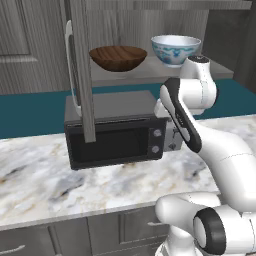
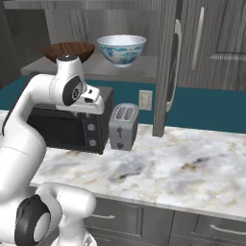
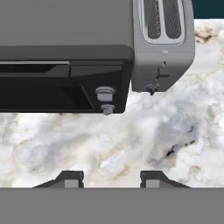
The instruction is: Pick up the bowls from the cabinet and place each bowl in front of a stool on the dining counter.
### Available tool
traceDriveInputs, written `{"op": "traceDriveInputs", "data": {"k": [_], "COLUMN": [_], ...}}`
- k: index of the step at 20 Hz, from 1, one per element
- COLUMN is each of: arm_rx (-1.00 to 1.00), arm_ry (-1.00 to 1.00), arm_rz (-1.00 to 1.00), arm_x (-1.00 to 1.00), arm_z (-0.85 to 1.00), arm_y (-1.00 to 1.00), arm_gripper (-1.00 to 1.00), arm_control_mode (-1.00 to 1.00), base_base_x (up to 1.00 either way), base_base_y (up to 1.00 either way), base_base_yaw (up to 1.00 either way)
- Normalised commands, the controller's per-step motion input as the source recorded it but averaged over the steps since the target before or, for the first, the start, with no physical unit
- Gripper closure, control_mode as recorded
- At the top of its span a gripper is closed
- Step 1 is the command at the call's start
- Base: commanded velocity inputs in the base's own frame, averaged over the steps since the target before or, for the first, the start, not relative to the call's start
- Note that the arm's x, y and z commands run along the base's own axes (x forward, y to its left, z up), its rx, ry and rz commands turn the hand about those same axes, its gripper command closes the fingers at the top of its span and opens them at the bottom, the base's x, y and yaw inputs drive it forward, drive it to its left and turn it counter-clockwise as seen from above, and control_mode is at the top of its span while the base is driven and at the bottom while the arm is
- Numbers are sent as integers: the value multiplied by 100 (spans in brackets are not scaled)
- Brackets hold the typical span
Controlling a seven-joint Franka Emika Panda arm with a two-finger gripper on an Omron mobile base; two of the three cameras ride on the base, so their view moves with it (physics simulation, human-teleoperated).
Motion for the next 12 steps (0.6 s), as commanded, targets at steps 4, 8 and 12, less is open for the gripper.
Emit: {"op": "traceDriveInputs", "data": {"k": [4,8,12], "arm_rx": [0,0,3], "arm_ry": [-2,-1,-11], "arm_rz": [-1,-4,-7], "arm_x": [-20,-48,-72], "arm_z": [6,25,28], "arm_y": [0,0,-5], "arm_gripper": [-100,-100,-100], "arm_control_mode": [-100,-100,-100], "base_base_x": [0,0,0], "base_base_y": [0,0,0], "base_base_yaw": [0,0,0]}}
